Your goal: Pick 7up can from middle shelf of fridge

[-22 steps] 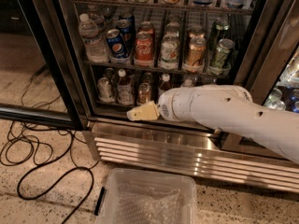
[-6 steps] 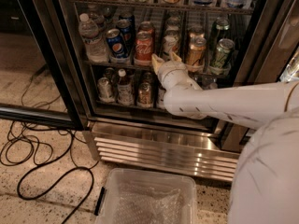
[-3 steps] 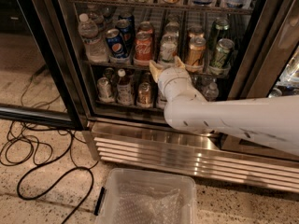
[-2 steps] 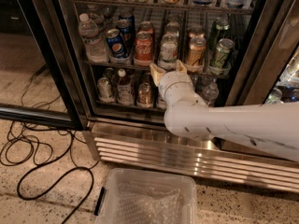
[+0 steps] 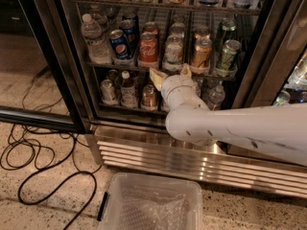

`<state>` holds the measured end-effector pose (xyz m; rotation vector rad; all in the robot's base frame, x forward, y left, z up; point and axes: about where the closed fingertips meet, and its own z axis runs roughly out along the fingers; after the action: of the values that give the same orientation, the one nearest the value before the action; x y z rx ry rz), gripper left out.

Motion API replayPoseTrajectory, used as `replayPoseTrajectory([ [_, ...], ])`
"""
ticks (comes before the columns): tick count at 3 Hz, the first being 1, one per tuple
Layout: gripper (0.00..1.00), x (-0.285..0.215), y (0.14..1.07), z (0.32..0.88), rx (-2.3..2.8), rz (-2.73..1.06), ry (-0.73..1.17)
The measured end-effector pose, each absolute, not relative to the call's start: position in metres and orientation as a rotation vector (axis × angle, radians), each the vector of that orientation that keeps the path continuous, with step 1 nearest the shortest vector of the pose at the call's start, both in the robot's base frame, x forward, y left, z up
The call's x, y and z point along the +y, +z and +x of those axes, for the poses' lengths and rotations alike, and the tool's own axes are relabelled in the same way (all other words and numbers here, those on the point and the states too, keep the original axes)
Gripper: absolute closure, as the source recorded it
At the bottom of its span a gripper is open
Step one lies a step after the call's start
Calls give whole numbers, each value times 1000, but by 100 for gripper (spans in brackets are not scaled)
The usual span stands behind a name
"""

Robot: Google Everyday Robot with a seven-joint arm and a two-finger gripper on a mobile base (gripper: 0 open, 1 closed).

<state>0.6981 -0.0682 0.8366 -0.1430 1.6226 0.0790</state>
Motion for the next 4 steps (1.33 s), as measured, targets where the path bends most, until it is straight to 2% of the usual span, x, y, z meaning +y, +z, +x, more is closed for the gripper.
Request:
replayPoseTrajectory([
  [1, 22, -66, 836, 710, 1612, -145, 68],
  [4, 25, -72, 844, 743, 1573, -131, 39],
])
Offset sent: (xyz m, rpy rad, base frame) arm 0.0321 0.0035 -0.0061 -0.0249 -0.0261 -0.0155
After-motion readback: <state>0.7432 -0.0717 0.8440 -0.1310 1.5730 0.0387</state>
